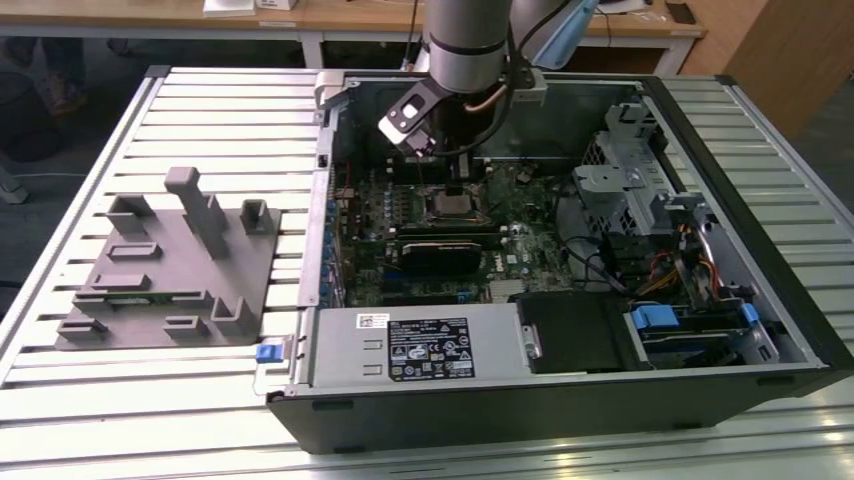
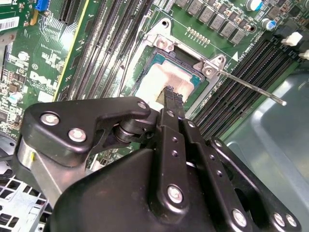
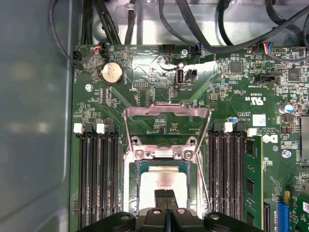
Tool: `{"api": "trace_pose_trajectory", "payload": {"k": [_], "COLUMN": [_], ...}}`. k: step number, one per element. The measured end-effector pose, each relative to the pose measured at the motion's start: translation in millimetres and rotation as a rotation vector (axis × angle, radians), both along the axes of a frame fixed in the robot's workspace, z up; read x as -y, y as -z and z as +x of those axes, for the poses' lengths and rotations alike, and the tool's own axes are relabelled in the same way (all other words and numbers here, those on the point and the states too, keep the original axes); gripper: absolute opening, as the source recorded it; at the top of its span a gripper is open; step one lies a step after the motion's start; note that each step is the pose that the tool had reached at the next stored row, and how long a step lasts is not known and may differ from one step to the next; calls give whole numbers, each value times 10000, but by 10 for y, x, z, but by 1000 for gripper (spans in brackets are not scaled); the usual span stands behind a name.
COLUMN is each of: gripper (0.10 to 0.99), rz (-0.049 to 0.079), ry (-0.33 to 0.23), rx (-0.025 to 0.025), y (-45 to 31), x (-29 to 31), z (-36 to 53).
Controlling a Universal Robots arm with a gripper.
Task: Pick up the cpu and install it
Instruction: 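Close the cpu cover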
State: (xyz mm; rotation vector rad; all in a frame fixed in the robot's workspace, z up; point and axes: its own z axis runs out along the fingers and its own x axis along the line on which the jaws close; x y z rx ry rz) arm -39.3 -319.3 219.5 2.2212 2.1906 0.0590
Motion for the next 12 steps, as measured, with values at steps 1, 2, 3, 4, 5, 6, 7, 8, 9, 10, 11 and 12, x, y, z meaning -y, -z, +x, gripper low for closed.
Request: {"api": "trace_pose_trajectory", "payload": {"k": [1, 2, 3, 4, 5, 6, 7, 8, 9, 10, 11, 12], "gripper": [106, 106, 106, 106, 106, 106, 106, 106, 106, 106, 106, 106], "rz": [1, 2, 0, 1, 3, -1, 0, 2, 3, 4, 5, 5], "ry": [0, 0, 0, 0, 0, 0, 0, 0, 0, 0, -1, 0], "rx": [0, 1, 0, 0, 2, -1, 0, 1, 1, 1, 1, 0], "y": [-3, -3, -7, -9, -9, -13, -16, -17, -17, -17, -17, -18], "x": [0, 0, 0, 0, 0, 0, 0, 0, 0, 0, 0, 0], "z": [0, 0, 0, 0, 0, 0, 0, 0, 0, 0, 0, 0]}}
